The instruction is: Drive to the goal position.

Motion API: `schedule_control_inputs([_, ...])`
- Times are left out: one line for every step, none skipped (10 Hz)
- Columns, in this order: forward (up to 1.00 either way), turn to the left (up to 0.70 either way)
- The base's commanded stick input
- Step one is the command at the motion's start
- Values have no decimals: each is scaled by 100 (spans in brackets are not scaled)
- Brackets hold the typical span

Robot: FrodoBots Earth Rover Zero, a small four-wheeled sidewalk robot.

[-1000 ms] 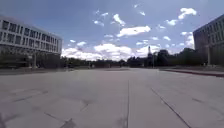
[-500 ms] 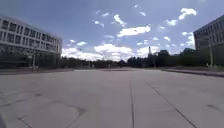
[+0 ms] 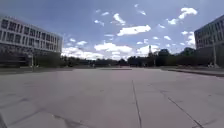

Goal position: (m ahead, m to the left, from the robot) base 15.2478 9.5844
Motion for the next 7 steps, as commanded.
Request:
schedule_control_inputs([70, 0])
schedule_control_inputs([70, 0])
schedule_control_inputs([70, 0])
schedule_control_inputs([70, 0])
schedule_control_inputs([70, 0])
schedule_control_inputs([70, 0])
schedule_control_inputs([70, 0])
